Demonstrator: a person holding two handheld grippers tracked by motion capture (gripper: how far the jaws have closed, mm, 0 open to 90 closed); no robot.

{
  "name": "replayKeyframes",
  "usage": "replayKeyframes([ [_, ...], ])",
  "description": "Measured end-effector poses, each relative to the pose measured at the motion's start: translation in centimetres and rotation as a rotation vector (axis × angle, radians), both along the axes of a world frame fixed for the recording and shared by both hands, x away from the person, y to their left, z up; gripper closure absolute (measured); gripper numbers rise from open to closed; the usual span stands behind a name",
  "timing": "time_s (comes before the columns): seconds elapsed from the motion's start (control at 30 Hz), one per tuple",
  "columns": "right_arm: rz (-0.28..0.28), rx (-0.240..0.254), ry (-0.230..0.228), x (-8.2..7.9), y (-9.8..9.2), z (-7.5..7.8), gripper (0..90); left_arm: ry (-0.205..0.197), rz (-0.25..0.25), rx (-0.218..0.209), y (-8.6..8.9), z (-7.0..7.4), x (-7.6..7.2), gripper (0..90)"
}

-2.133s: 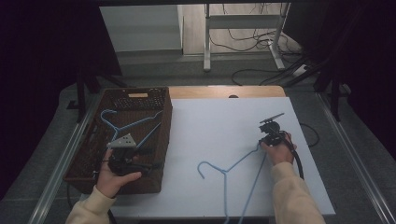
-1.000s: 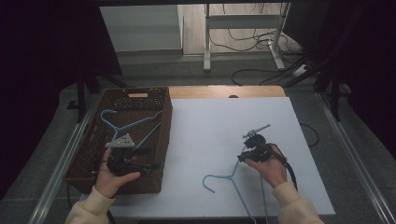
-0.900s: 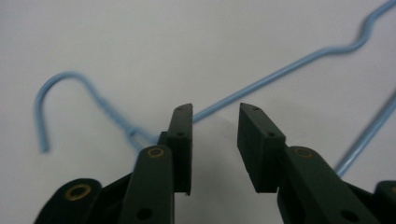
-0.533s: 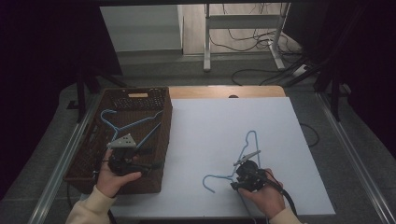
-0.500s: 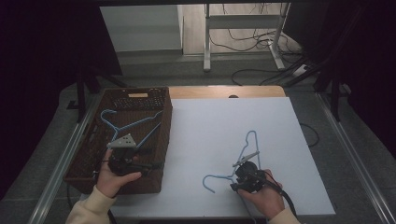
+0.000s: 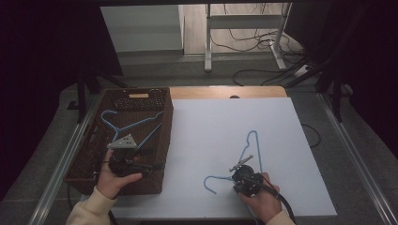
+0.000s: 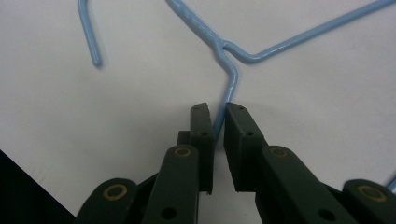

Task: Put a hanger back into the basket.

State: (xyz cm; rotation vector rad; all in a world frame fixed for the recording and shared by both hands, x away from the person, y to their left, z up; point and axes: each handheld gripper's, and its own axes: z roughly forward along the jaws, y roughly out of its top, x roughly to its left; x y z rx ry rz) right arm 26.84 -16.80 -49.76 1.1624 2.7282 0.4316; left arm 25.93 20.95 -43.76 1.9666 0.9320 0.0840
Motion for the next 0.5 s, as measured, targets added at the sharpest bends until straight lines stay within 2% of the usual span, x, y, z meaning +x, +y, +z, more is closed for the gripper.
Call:
replayKeyframes([
  [0.13,0.060,-0.023,0.000,0.2,0.1,0.1,81.7,0.001,0.000,0.001,0.0,0.0,0.0,22.7],
  [0.27,0.110,-0.020,-0.001,1.0,-0.6,0.3,84.7,0.002,0.001,0.000,0.0,0.0,0.0,22.7],
  [0.3,0.130,-0.033,-0.007,1.3,-0.9,0.3,85.3,0.001,0.001,0.000,0.0,0.0,0.0,22.7],
  [0.43,0.155,-0.057,-0.008,2.2,-2.6,0.5,86.1,0.001,0.003,0.000,0.1,0.0,0.0,22.7],
  [0.5,0.150,-0.049,-0.005,2.7,-3.4,0.5,85.2,0.001,0.003,0.000,0.1,0.0,0.0,22.7],
])
